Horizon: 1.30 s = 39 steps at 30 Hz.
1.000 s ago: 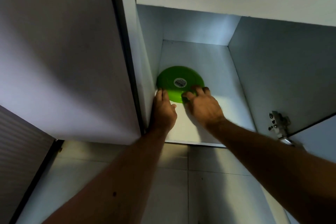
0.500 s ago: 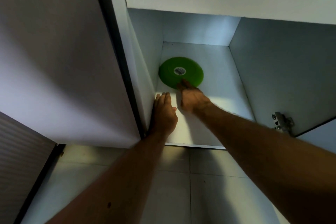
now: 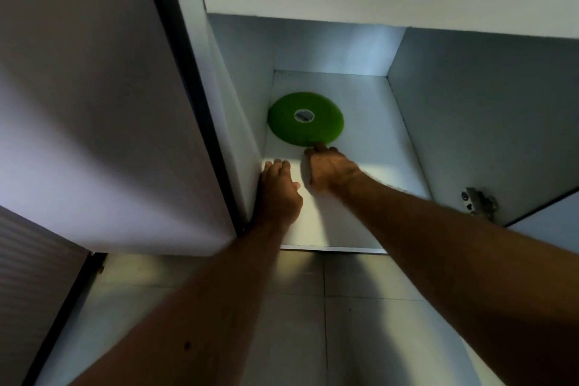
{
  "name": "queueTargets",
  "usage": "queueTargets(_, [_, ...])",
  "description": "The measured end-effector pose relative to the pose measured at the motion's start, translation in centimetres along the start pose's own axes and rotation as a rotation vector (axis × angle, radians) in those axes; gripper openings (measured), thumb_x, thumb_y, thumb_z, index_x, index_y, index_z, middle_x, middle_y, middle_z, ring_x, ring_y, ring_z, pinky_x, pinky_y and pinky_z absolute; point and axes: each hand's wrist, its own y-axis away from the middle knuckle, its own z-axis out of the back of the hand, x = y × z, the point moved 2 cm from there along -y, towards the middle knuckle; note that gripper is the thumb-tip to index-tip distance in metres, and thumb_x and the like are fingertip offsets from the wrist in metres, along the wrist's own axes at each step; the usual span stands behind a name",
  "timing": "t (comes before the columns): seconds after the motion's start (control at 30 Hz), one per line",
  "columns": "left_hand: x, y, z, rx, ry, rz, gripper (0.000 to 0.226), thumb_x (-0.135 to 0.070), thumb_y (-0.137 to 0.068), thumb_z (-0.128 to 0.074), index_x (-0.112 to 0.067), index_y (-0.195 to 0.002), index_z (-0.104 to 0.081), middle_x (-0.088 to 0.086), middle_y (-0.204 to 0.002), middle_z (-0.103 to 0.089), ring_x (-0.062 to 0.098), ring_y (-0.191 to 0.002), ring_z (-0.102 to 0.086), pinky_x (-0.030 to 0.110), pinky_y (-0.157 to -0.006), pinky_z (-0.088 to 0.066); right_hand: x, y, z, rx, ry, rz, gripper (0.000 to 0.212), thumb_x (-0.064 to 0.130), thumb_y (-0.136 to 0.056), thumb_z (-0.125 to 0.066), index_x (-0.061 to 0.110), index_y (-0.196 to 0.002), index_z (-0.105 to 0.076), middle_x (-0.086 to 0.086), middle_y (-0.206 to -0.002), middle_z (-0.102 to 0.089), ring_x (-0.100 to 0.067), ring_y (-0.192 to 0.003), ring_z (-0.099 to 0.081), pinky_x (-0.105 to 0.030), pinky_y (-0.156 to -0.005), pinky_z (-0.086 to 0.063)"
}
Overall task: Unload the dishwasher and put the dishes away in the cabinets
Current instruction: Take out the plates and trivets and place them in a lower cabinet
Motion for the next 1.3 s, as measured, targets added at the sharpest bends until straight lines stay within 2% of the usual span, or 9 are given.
queueTargets(0.13, [-0.3, -0.5, 0.8, 0.071, -0.04, 0.025, 0.053, -0.013, -0.095, -0.055, 0.002, -0.144, -0.04, 0.021, -0.152, -0.033, 0.032, -0.143, -0.028, 0.03, -0.117, -0.015, -0.3, 0.9, 0.7, 0.074, 0.002, -0.003, 0.042, 0.024, -0.086, -0.066, 0.007, -0.123, -0.056, -0.016, -0.122, -0.057, -0.03, -0.108, -0.058, -0.037, -0.094, -0.051])
queueTargets(0.23, [-0.9, -0.6, 1.7, 0.156, -0.095, 0.05, 0.051, -0.015, -0.097, -0.054, 0.001, -0.143, -0.04, 0.02, -0.153, -0.033, 0.03, -0.143, -0.028, 0.03, -0.114, -0.021, -0.7, 2.5, 0.9, 0.087, -0.01, 0.002, 0.034, 0.024, -0.089, -0.062, 0.006, -0.119, -0.06, -0.014, -0.119, -0.06, -0.028, -0.107, -0.059, -0.035, -0.095, -0.05])
queueTargets(0.4, [-1.5, 0.2, 2.8, 0.244, -0.216, 0.052, 0.05, -0.026, -0.096, -0.059, -0.004, -0.139, -0.046, 0.016, -0.148, -0.041, 0.029, -0.137, -0.038, 0.034, -0.11, -0.031, -1.7, 5.0, 1.2, 0.115, -0.056, -0.007, 0.028, 0.029, -0.093, -0.058, 0.01, -0.111, -0.066, -0.012, -0.106, -0.06, -0.028, -0.108, -0.06, -0.032, -0.093, -0.049])
queueTargets(0.53, [-1.6, 1.4, 3.2, 0.286, -0.241, 0.066, 0.056, -0.029, -0.097, -0.057, -0.007, -0.145, -0.041, 0.012, -0.153, -0.038, 0.028, -0.14, -0.035, 0.035, -0.113, -0.028, -2.5, 6.3, 1.9, 0.125, -0.079, -0.027, 0.038, 0.023, -0.089, -0.062, 0.008, -0.124, -0.06, -0.012, -0.122, -0.057, -0.027, -0.116, -0.055, -0.034, -0.099, -0.046])
queueTargets(0.63, [-2.2, 2.0, 3.6, 0.249, -0.218, 0.026, 0.052, -0.031, -0.098, -0.052, -0.008, -0.145, -0.043, 0.013, -0.152, -0.04, 0.029, -0.141, -0.033, 0.035, -0.113, -0.027, -3.0, 6.9, 3.0, 0.084, -0.101, -0.069, 0.047, 0.018, -0.09, -0.061, 0.005, -0.134, -0.052, -0.015, -0.132, -0.052, -0.029, -0.122, -0.051, -0.036, -0.105, -0.042])
queueTargets(0.77, [-3.3, 2.9, 5.2, 0.238, -0.163, -0.029, 0.055, -0.029, -0.101, -0.049, -0.01, -0.15, -0.035, 0.009, -0.159, -0.028, 0.026, -0.148, -0.018, 0.033, -0.119, -0.014, -3.1, 8.7, 3.6, -0.008, -0.192, -0.186, 0.051, 0.018, -0.089, -0.059, 0.004, -0.137, -0.048, -0.017, -0.136, -0.049, -0.034, -0.124, -0.05, -0.039, -0.106, -0.043])
queueTargets(0.97, [-7.0, 7.9, 10.4, 0.218, -0.108, -0.15, 0.05, -0.021, -0.103, -0.045, -0.011, -0.151, -0.034, 0.007, -0.159, -0.029, 0.019, -0.15, -0.017, 0.024, -0.116, -0.01, -0.9, 16.0, 4.3, -0.024, -0.371, -0.328, 0.053, 0.012, -0.089, -0.057, 0.003, -0.14, -0.045, -0.017, -0.14, -0.046, -0.035, -0.129, -0.047, -0.036, -0.108, -0.038])
queueTargets(1.1, [-8.7, 12.8, 13.9, 0.256, -0.074, -0.249, 0.051, -0.014, -0.101, -0.047, -0.009, -0.151, -0.034, 0.008, -0.158, -0.029, 0.021, -0.15, -0.015, 0.026, -0.119, -0.009, 1.0, 21.4, 6.9, -0.009, -0.411, -0.374, 0.055, 0.011, -0.09, -0.058, 0.005, -0.143, -0.043, -0.013, -0.146, -0.042, -0.031, -0.134, -0.043, -0.035, -0.111, -0.035])
queueTargets(1.3, [-11.5, 21.1, 20.4, 0.219, -0.023, -0.17, 0.057, -0.009, -0.099, -0.048, -0.011, -0.153, -0.029, 0.005, -0.16, -0.026, 0.018, -0.151, -0.012, 0.028, -0.12, -0.011, 5.1, 29.8, 12.3, -0.064, -0.467, -0.379, 0.059, 0.009, -0.091, -0.06, 0.008, -0.146, -0.041, -0.008, -0.149, -0.041, -0.026, -0.135, -0.043, -0.034, -0.111, -0.039])
